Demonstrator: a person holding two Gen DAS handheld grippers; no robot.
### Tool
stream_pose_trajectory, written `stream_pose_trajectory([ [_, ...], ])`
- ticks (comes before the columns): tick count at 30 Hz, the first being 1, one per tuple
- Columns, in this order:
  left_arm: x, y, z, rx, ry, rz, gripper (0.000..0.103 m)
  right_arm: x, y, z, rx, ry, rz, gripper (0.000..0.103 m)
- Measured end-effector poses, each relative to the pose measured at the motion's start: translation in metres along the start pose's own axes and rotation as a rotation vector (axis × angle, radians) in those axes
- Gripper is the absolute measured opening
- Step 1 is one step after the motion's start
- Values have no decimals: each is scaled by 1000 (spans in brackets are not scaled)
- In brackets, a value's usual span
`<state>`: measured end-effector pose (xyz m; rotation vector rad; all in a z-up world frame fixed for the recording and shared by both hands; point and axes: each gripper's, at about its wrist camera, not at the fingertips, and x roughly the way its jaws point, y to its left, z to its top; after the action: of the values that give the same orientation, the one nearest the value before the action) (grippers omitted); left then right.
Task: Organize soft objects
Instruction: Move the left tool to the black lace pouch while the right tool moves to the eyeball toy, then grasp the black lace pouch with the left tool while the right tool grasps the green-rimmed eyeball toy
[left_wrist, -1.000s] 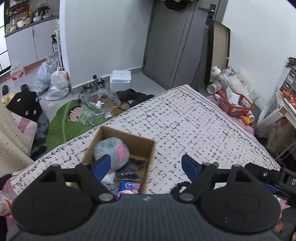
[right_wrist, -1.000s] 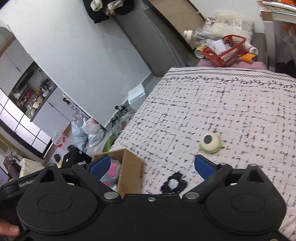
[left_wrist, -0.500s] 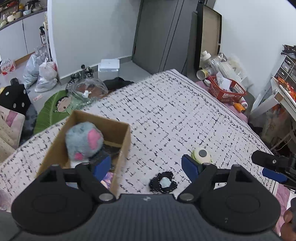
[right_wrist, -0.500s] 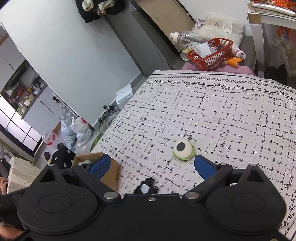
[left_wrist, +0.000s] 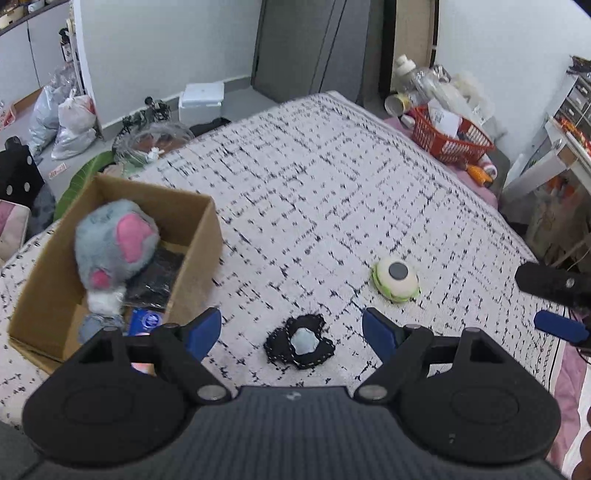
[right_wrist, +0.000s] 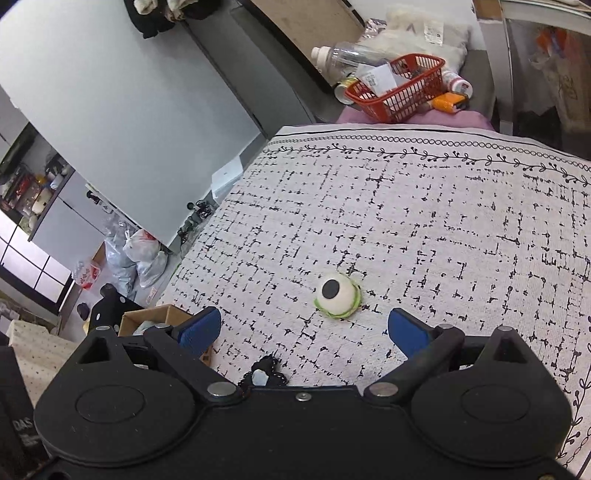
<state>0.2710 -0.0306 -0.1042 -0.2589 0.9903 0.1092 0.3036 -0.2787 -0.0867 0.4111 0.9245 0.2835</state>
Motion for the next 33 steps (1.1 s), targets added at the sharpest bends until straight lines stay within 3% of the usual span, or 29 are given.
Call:
stream_pose_trajectory([
  [13, 54, -10, -14, -9, 69, 26, 82, 27, -7, 3, 6, 51, -23, 98],
  [25, 99, -4, -26, -138, 138, 78, 81, 60, -2, 9, -50, 114, -62, 98],
  [28, 111, -3, -28, -163, 179, 56, 72, 64, -4, 11, -56, 118, -74, 98],
  [33, 114, -6, -29, -163, 141, 102, 45, 72, -5, 13, -63, 135, -77, 98],
])
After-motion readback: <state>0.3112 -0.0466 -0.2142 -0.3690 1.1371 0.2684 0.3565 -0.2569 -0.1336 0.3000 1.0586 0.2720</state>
